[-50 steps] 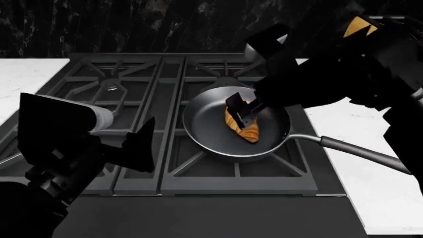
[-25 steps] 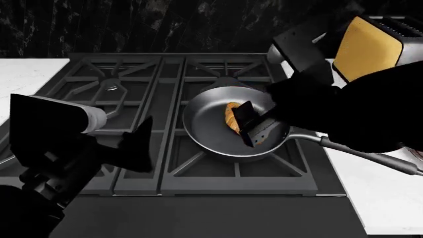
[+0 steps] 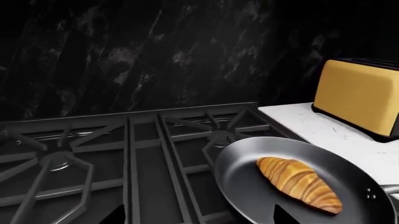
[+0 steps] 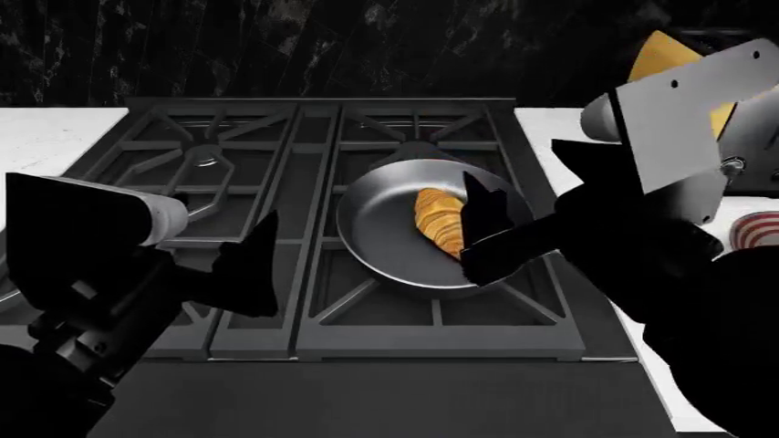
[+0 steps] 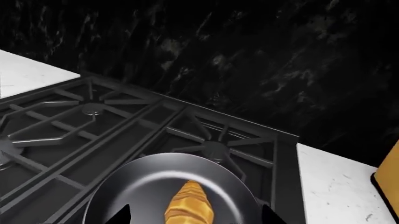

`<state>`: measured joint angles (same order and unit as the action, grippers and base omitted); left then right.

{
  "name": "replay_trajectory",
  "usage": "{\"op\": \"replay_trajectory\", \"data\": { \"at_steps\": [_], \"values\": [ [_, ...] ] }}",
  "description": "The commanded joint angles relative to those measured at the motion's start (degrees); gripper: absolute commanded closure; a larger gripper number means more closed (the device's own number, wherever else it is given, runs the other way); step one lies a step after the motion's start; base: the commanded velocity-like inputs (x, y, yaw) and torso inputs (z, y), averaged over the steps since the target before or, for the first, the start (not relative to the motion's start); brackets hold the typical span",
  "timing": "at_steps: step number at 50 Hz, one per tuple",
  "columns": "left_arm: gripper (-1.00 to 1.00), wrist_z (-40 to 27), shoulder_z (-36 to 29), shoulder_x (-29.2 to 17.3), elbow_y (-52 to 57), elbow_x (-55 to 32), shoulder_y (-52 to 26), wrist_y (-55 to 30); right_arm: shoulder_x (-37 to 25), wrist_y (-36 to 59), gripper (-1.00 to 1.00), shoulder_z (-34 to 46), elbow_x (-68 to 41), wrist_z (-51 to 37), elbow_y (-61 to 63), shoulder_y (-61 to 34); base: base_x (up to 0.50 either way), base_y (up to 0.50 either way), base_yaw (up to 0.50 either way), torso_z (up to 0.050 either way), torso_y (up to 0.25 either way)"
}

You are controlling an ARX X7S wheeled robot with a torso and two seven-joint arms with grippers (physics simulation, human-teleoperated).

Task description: Pick the croissant and place it on the pan. Then turn on the stove to warm the croissant.

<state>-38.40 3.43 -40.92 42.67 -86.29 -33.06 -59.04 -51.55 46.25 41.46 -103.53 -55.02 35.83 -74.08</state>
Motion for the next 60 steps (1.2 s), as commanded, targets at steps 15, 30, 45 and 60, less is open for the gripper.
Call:
{"op": "replay_trajectory", "data": {
  "at_steps": [15, 30, 45, 60],
  "values": [
    [-1.00, -1.5, 0.2, -1.3, 1.1, -3.6, -0.5, 0.5, -4.9, -16.8, -1.00, -7.3, -0.5, -7.8, 9.3, 13.4, 0.00, 0.00, 0.00, 0.000, 0.000],
    [-1.00, -1.5, 0.2, -1.4, 1.1, -3.8, -0.3, 1.1, -5.2, -16.2, -1.00, -6.9, -0.5, -8.0, 9.3, 13.4, -0.26, 0.00, 0.00, 0.000, 0.001],
    [-1.00, -1.5, -0.4, -1.4, 1.0, -3.3, -0.2, 1.3, -5.5, -16.3, -1.00, -6.9, 0.0, -7.9, 9.8, 14.3, -0.50, 0.00, 0.00, 0.001, 0.000],
    [-1.00, -1.3, -0.5, -1.3, 0.9, -2.8, 0.0, 1.8, -5.9, -17.2, -1.00, -7.4, 0.9, -7.3, 10.0, 15.6, -0.50, 0.00, 0.00, 0.000, 0.000]
  ]
}}
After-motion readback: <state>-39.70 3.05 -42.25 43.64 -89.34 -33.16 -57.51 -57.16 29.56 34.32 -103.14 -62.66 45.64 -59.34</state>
